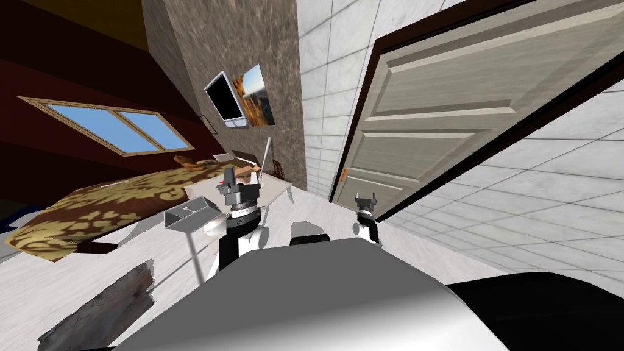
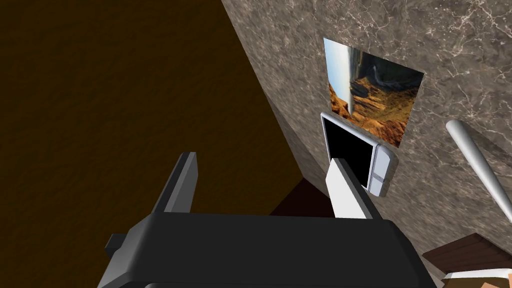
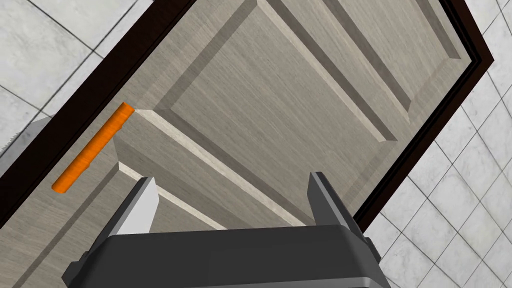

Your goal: Pull the door open

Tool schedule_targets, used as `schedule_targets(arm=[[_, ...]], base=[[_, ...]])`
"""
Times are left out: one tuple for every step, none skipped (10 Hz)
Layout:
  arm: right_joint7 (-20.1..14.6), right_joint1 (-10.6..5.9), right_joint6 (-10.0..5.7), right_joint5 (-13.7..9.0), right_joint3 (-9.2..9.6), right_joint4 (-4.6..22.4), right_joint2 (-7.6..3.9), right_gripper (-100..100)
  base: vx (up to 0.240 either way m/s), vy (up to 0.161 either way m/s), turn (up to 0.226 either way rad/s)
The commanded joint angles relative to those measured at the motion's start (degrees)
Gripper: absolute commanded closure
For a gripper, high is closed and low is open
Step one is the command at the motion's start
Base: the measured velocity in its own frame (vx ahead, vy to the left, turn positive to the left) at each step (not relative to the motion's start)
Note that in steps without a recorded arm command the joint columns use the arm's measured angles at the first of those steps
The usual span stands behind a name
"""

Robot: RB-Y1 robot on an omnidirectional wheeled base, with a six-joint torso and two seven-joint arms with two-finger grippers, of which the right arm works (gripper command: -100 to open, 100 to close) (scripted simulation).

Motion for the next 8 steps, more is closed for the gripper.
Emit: schedule_targets(arm=[[-2.32, -0.35, -0.33, -1.33, -0.55, 2.06, -0.18, -100], [-3.84, -0.9, -0.69, -2.21, -0.93, 3.89, -0.41, -100], [-5.36, -1.45, -1.04, -3.09, -1.31, 5.65, -0.64, -100], [-6.77, -2.0, -1.4, -3.96, -1.7, 7.04, -0.86, -100], [-8.34, -2.54, -1.74, -4.81, -2.07, 9.31, -1.07, -100], [-9.82, -3.07, -2.08, -5.66, -2.44, 11.09, -1.29, -100], [-11.29, -3.6, -2.43, -6.51, -2.82, 12.87, -1.5, -100], [-12.76, -4.14, -2.77, -7.37, -3.19, 14.56, -1.71, -100]], base=[[0.071, -0.032, 0.215], [0.082, -0.036, 0.224], [0.086, -0.046, 0.196], [0.08, -0.051, 0.188], [0.083, -0.042, 0.185], [0.101, -0.062, 0.15], [0.081, -0.047, 0.204], [0.081, -0.067, 0.206]])
